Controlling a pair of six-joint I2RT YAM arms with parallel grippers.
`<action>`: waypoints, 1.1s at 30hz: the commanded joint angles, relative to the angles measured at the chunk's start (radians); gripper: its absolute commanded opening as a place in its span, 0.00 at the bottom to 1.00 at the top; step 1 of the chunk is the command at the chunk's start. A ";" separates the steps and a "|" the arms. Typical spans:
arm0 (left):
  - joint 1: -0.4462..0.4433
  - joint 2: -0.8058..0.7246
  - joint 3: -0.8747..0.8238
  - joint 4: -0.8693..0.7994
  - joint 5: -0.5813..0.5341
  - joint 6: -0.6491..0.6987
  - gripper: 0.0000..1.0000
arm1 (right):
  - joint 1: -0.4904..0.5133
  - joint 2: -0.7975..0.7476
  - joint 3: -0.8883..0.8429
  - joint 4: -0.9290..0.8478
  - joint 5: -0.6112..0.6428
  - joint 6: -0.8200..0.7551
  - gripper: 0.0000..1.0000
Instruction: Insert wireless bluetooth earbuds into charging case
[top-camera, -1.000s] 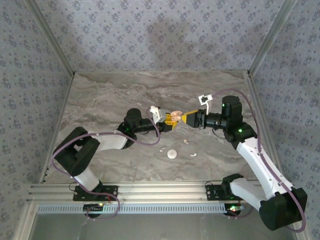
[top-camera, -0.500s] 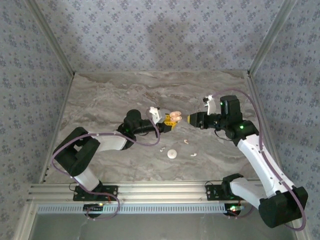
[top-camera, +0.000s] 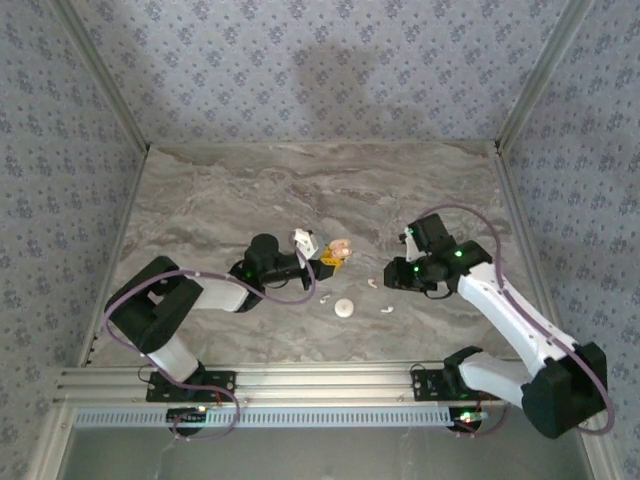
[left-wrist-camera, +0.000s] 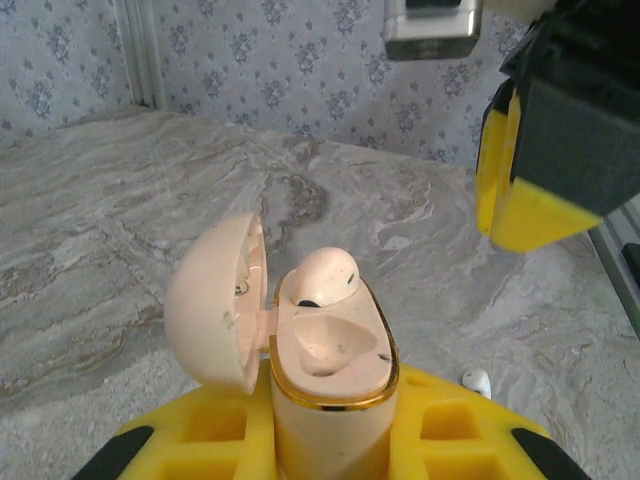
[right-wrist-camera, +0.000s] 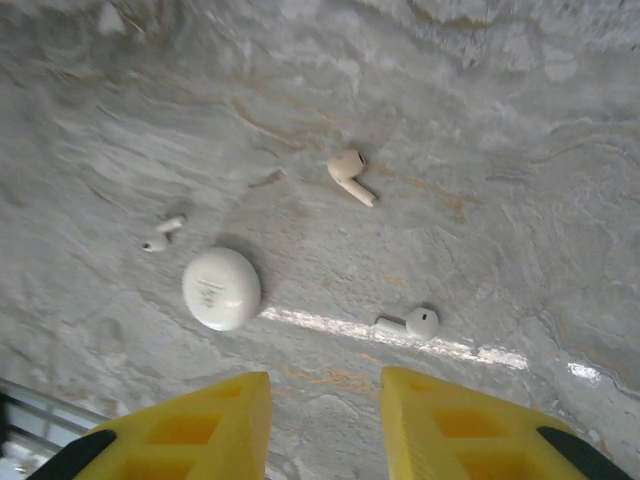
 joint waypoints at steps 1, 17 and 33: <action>0.018 -0.038 -0.022 0.038 -0.012 0.004 0.17 | 0.044 0.086 0.041 0.007 0.068 -0.086 0.36; 0.156 -0.051 -0.110 0.077 -0.006 -0.058 0.17 | 0.100 0.556 0.314 -0.101 0.229 -0.542 0.46; 0.200 -0.056 -0.111 0.060 0.002 -0.066 0.17 | 0.119 0.784 0.408 -0.108 0.187 -0.626 0.45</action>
